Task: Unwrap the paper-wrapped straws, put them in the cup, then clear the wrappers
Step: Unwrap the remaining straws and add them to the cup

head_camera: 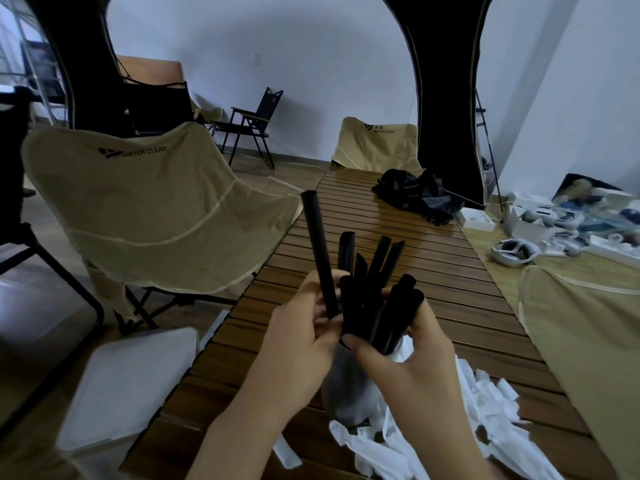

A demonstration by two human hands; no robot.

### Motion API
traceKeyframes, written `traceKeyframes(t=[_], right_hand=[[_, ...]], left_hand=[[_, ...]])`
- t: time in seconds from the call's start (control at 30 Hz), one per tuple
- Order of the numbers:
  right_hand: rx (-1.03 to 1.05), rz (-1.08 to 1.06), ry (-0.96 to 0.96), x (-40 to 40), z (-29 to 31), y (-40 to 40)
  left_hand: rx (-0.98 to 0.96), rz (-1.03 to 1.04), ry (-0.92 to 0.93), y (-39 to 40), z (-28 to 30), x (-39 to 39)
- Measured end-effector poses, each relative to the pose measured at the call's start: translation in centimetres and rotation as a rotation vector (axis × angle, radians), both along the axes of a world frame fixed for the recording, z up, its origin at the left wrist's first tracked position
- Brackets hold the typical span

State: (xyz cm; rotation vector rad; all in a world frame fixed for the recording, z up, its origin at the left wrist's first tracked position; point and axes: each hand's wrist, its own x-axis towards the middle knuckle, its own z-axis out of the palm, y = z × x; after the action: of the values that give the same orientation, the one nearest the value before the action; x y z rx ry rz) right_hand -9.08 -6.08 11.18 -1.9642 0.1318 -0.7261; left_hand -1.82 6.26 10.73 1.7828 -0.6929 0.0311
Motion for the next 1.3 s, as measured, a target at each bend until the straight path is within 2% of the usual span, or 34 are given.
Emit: traceKeyframes(t=[0.1,0.33,0.67,0.87,0.97,1.13,1.3], right_hand=[[-0.003,-0.02,0.008,0.1,0.0,0.3],[0.076,-0.037,0.019,0.5,-0.7,-0.2],[0.204,-0.044,0.025,0.5,-0.6,0.0],[0.21,-0.077,-0.068,0.5,-0.3,1.1],[0.286,-0.037,-0.13,0.3,0.2,1.4],[0.395,0.02,-0.204,0.1,0.9,1.1],[0.431,0.044,-0.224,-0.1,1.4,1.4]], left_hand=[[0.003,-0.055,-0.046,0.3,0.4,-0.1],[-0.179,-0.085,-0.135,0.4,1.2,-0.1],[-0.189,-0.1,-0.137,0.6,1.6,-0.4],[-0.185,-0.101,-0.134,0.6,1.6,-0.4],[-0.199,-0.07,-0.142,0.6,1.6,-0.4],[-0.244,0.005,-0.302,0.7,1.4,0.1],[-0.122,0.121,-0.455,0.9,1.5,0.4]])
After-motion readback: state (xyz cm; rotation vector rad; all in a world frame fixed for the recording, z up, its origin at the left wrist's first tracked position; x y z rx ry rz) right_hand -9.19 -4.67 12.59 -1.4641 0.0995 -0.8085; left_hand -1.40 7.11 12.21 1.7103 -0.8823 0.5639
